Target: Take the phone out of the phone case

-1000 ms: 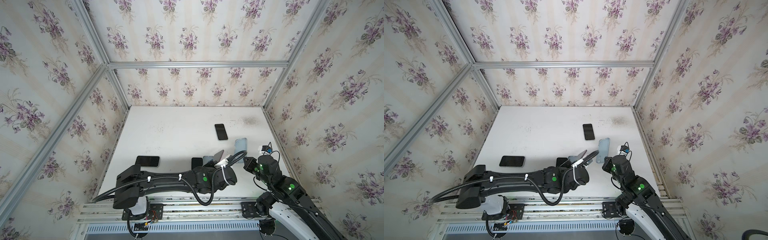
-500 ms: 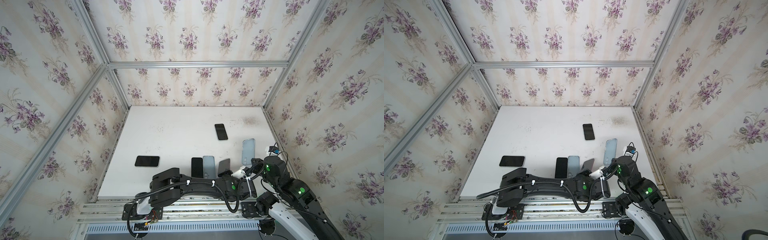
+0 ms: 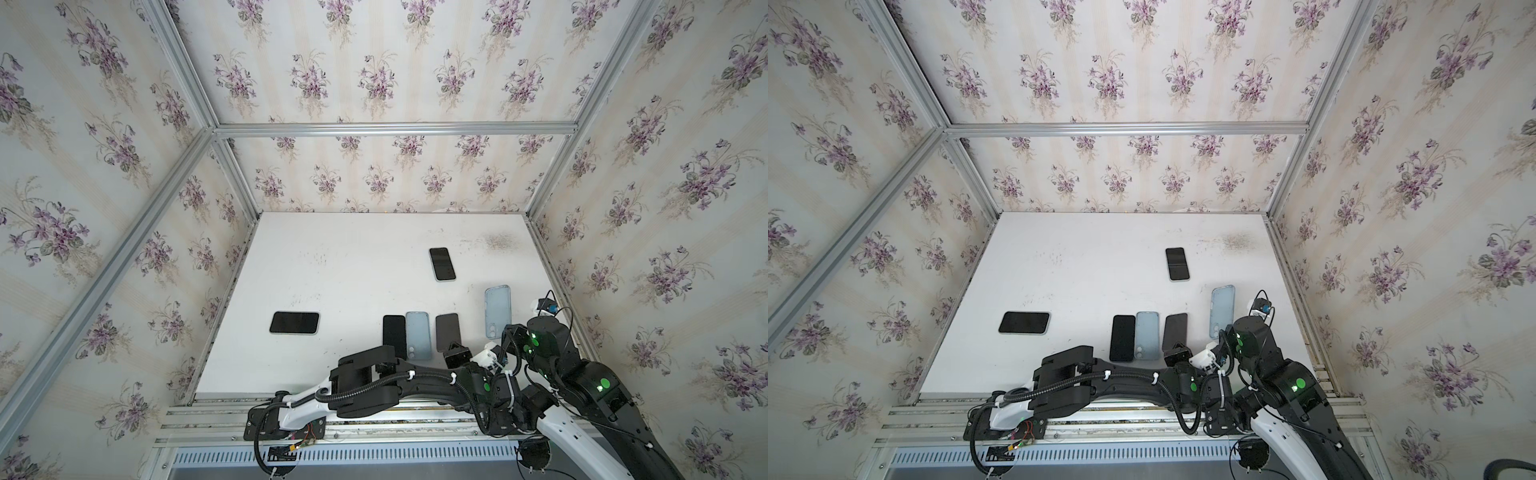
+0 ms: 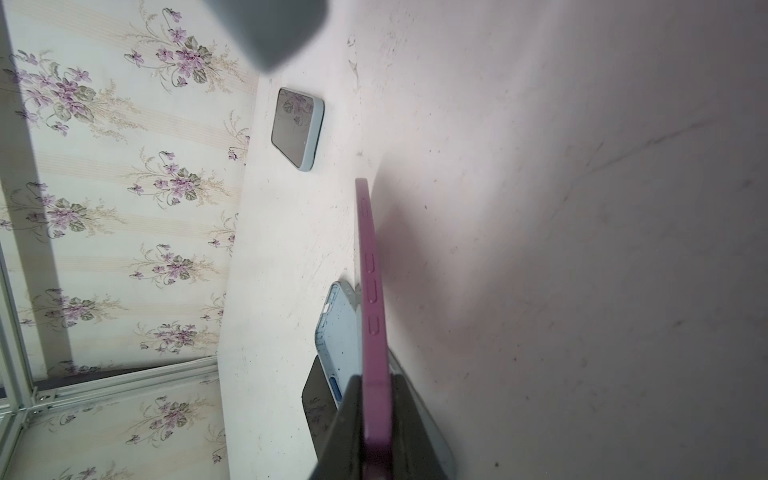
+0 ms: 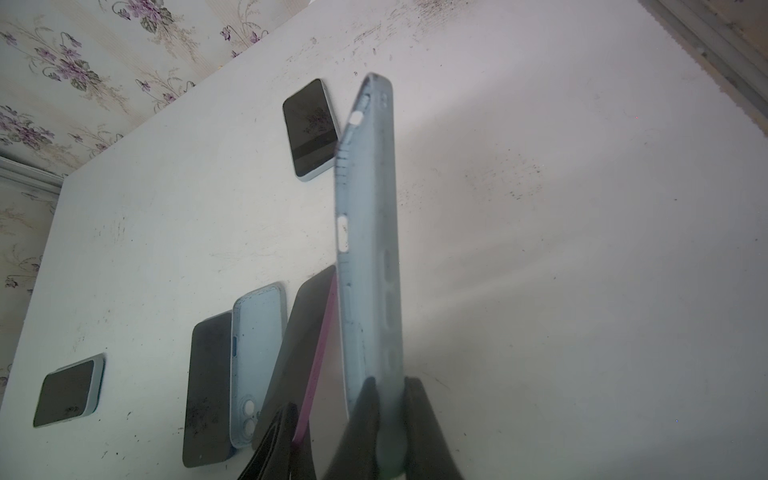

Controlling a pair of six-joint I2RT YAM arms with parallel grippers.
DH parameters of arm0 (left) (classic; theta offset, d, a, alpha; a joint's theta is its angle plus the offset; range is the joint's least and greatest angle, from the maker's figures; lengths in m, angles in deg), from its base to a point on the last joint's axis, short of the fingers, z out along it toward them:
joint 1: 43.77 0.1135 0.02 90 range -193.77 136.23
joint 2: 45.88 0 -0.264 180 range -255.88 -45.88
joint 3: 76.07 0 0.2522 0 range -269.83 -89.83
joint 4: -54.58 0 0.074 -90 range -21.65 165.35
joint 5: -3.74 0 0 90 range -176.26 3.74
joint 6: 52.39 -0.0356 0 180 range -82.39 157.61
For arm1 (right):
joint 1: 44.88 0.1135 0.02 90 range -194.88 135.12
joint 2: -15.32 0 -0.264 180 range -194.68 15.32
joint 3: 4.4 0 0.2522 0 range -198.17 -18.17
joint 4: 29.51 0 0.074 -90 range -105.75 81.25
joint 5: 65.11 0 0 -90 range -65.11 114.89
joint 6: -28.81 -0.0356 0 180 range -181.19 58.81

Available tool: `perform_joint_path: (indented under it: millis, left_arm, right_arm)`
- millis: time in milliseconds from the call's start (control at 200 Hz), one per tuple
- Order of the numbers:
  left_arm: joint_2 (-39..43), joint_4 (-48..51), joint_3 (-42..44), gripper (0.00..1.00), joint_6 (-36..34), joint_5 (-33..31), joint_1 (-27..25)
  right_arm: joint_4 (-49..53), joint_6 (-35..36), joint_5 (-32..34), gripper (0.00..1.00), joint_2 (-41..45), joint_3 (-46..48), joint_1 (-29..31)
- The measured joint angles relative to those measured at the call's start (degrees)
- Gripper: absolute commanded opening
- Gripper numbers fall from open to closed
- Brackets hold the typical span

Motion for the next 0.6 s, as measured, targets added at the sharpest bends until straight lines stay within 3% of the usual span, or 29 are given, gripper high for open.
perform_joint_path:
  millis: [260, 375, 600]
  left_arm:
    - [-3.8, 0.8, -2.7, 0.25, 0.9, 2.6, -0.3]
    - [-4.3, 0.2, -3.1, 0.37, 1.7, 3.0, -0.1]
    - [-3.9, 0.3, -3.0, 0.79, 3.1, 3.5, -0.2]
  right_arm:
    - [0.1, 0.6, -0.5, 0.0, -1.0, 0.0, -0.2]
    - [0.1, 0.6, -0.7, 0.0, -0.9, 0.0, -0.2]
    - [-0.2, 0.4, -1.5, 0.0, 0.0, 0.5, -0.2]
